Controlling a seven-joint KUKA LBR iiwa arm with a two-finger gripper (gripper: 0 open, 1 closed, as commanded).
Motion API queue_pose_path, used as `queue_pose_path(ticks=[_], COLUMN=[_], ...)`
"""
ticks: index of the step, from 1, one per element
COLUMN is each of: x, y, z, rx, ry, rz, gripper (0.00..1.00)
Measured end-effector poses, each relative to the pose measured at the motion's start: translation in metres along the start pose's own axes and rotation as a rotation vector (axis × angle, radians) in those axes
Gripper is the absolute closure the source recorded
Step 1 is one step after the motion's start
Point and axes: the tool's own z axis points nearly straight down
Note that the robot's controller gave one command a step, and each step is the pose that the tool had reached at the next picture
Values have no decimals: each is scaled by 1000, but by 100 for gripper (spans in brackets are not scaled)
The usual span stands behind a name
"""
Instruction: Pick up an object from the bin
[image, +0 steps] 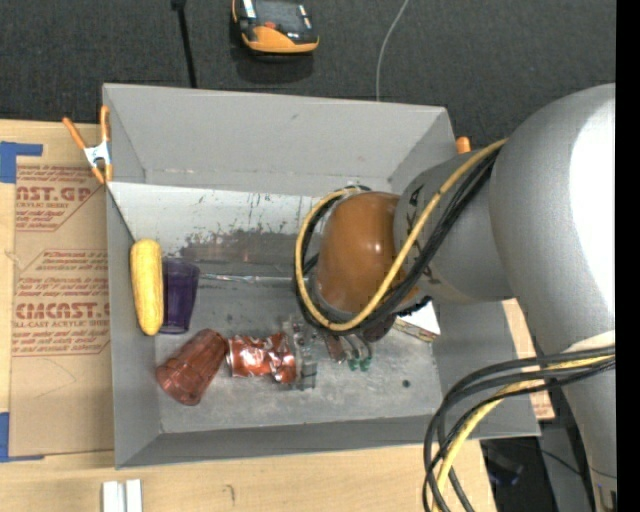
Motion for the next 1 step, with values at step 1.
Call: queue_pose_path(ticks=[1], x=[1], y=[0], z=[1], rx=[0], ry=[3], rz=[0], gripper=[100])
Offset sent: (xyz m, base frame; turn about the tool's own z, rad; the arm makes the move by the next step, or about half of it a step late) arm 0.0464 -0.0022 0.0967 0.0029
